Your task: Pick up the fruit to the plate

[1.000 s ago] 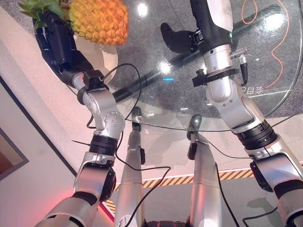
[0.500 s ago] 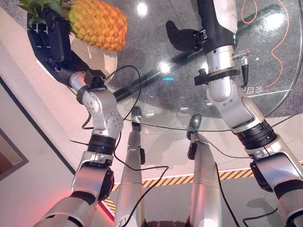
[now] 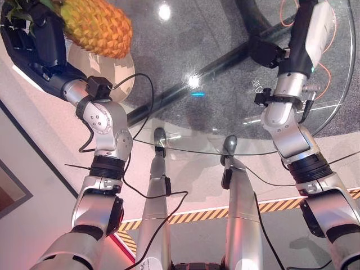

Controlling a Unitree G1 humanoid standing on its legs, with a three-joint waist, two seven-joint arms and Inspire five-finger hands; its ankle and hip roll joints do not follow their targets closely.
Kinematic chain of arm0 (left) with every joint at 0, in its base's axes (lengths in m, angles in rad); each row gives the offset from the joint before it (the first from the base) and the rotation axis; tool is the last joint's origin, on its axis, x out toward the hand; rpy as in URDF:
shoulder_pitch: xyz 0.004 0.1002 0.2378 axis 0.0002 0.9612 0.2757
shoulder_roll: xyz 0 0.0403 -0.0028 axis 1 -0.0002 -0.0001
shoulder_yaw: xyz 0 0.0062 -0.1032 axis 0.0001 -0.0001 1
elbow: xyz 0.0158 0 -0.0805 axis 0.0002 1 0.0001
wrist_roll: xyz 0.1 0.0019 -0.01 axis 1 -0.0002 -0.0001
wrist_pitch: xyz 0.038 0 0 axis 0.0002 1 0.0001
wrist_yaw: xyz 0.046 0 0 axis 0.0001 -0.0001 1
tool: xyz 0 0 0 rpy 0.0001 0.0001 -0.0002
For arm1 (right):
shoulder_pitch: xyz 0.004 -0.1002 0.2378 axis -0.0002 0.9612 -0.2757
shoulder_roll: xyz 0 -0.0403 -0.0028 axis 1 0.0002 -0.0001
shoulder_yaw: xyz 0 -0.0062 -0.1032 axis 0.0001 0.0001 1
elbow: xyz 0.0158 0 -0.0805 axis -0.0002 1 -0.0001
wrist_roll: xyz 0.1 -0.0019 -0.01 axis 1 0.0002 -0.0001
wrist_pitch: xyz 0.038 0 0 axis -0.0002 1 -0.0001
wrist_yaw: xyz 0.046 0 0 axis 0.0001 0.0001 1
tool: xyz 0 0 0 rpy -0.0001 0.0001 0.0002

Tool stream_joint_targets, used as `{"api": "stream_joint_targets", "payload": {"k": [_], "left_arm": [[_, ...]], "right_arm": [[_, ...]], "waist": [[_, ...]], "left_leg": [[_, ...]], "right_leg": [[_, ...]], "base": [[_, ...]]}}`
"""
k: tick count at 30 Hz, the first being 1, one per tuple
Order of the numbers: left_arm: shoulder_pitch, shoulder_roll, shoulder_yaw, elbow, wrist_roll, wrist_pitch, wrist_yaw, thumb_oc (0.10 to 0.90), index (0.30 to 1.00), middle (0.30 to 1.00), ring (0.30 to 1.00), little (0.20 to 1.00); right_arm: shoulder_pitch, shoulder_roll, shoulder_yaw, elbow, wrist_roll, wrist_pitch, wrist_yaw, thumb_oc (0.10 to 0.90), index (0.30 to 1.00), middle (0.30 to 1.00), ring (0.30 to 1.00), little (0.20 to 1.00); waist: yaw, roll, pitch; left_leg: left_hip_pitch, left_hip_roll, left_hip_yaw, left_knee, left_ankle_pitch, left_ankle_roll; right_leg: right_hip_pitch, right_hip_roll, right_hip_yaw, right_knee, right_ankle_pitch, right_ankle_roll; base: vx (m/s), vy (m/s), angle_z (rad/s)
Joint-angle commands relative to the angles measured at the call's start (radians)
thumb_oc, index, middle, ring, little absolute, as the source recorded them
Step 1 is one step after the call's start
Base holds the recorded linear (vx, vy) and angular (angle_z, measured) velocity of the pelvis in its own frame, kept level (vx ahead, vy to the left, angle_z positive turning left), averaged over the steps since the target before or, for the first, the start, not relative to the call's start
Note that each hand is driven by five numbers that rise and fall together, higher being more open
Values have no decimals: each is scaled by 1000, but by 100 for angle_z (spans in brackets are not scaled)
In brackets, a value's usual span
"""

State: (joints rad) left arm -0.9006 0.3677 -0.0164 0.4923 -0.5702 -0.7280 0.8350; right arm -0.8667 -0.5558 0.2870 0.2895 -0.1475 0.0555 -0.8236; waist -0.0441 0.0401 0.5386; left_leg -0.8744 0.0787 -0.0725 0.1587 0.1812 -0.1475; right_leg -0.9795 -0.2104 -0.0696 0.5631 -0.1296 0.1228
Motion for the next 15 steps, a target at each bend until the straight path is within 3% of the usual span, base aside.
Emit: {"api": "stream_joint_targets", "payload": {"k": [1, 7, 12, 15], "left_arm": [[-115, 140, 66, -10, 122, -120, 33, 100, 300, 300, 300, 200], [-109, 197, 62, 63, 116, -127, 60, 100, 300, 300, 300, 200], [-118, 241, 51, 125, 82, -139, 65, 100, 300, 300, 300, 200], [-122, 263, 44, 155, 78, -146, 68, 100, 300, 300, 300, 200]], "right_arm": [[-10, -68, -89, 9, 21, -79, -164, 800, 900, 900, 900, 900], [61, -99, -129, 119, 102, -93, -255, 800, 900, 900, 900, 900], [74, -134, -127, 216, 144, -56, -330, 800, 900, 900, 900, 900], [83, -147, -133, 288, 219, -82, -366, 800, 900, 900, 900, 900]], "waist": [[-2, -64, -19], [-13, -73, -19], [-19, -78, -19], [-21, -81, -19]], "left_leg": [[63, -37, 50, 100, -157, 41], [80, -29, 56, 104, -174, 39], [80, -24, 62, 100, -167, 39], [84, -21, 65, 98, -167, 38]], "right_leg": [[163, 98, -24, -286, 126, -7], [179, 106, -20, -282, 112, -9], [179, 110, -20, -285, 116, -11], [183, 112, -20, -286, 115, -13]], "base": [[0, 0, 0], [0, 0, 0], [-9, 23, -5], [0, 8, -6]]}}
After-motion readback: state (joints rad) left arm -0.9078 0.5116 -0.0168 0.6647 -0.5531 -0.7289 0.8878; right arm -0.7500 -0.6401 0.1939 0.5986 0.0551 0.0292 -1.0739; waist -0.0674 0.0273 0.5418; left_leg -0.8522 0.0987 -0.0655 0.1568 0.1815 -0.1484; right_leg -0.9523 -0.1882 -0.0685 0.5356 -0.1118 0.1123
